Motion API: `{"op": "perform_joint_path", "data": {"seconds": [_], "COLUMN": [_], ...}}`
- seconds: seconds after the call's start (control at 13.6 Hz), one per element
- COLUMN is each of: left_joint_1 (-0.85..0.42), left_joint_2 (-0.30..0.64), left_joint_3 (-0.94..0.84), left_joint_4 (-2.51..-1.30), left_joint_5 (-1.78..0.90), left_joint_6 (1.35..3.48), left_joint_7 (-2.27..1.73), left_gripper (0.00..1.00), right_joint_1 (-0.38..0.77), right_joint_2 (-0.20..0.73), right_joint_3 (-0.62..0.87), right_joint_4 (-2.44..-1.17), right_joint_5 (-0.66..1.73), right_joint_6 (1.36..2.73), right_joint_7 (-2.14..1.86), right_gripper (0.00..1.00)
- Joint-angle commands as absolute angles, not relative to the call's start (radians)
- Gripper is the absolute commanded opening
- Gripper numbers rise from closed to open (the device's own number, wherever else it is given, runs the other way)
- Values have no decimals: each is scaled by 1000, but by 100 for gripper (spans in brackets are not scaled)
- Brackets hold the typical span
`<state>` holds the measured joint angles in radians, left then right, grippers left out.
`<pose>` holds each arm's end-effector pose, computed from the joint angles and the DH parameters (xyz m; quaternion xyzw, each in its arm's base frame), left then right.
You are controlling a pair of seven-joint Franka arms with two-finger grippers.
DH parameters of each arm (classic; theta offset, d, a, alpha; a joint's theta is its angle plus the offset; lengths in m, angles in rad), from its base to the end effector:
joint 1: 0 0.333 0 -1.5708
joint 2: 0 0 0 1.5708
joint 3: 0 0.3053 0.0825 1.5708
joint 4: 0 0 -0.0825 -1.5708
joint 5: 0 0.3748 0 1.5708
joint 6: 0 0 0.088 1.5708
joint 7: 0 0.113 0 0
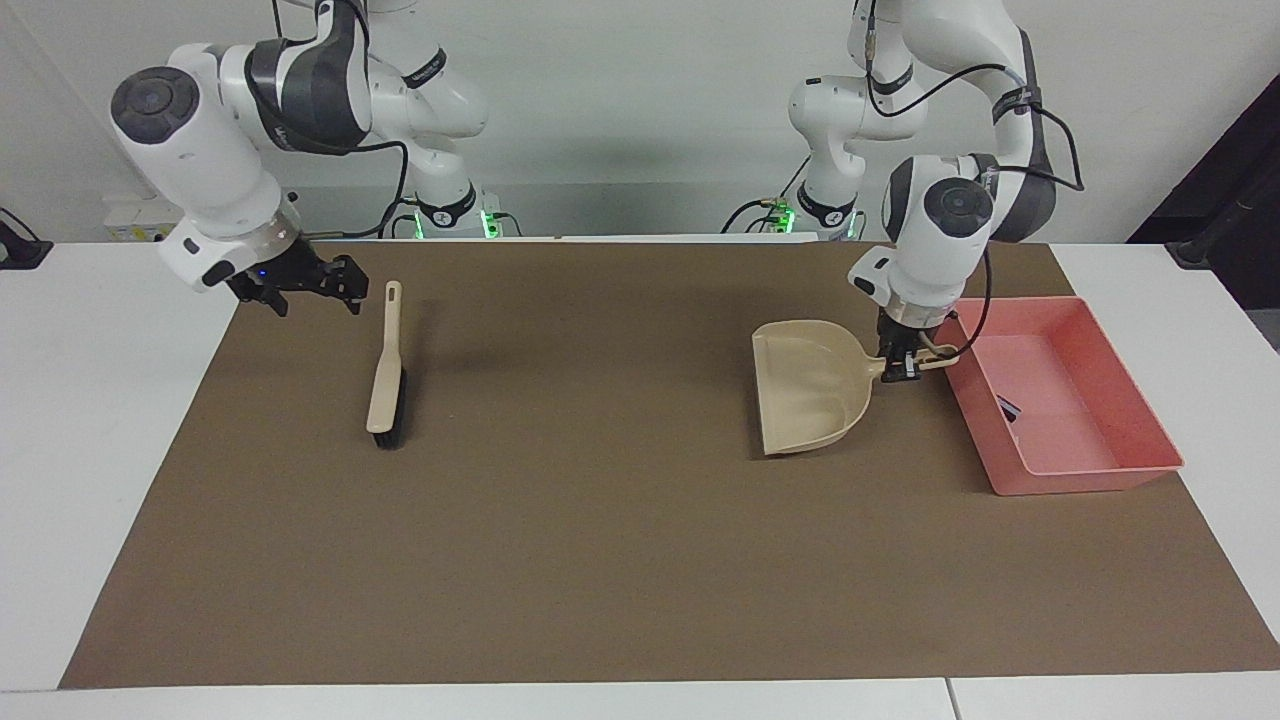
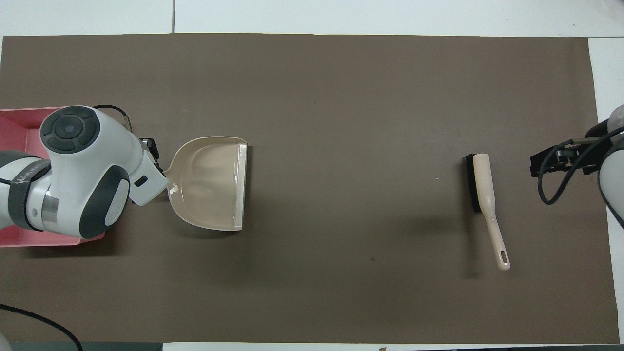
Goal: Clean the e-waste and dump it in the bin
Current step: 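Lower the empty dustpan back onto the table with the left gripper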
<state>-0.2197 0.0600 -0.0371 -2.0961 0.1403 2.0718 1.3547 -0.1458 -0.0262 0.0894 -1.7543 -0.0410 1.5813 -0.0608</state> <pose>0.5216 -0.1286 0.3750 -0.6642 0.7441 0.0665 0.0283 0.5271 -0.0339 0.5385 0.9971 0.0038 -0.0745 0.0173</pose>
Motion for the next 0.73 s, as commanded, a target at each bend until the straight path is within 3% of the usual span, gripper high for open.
{"op": "perform_joint_path", "data": {"seconds": [0.0,0.15,0.66], "left_joint_1": [-215,-183,-132], "left_joint_2": [57,58,52], "left_joint_3": [-15,-15,-17], "left_joint_4": [-2126,-2143,-2181], "left_joint_5": [127,127,127], "left_joint_6": [2114,2134,2187], "left_joint_7": [1361,1382,1408], "left_gripper": [0,0,0], "right_joint_1": [-135,-55,-60], "right_joint_2": [-23,9,15], "right_joint_3": [59,-26,-44], "right_joint_4": [-1710,-1674,-1631], "right_joint_5": [-11,-12,-12], "right_joint_6": [1540,1528,1474], "right_joint_7": [-40,-34,-34], "right_gripper": [99,99,99]}}
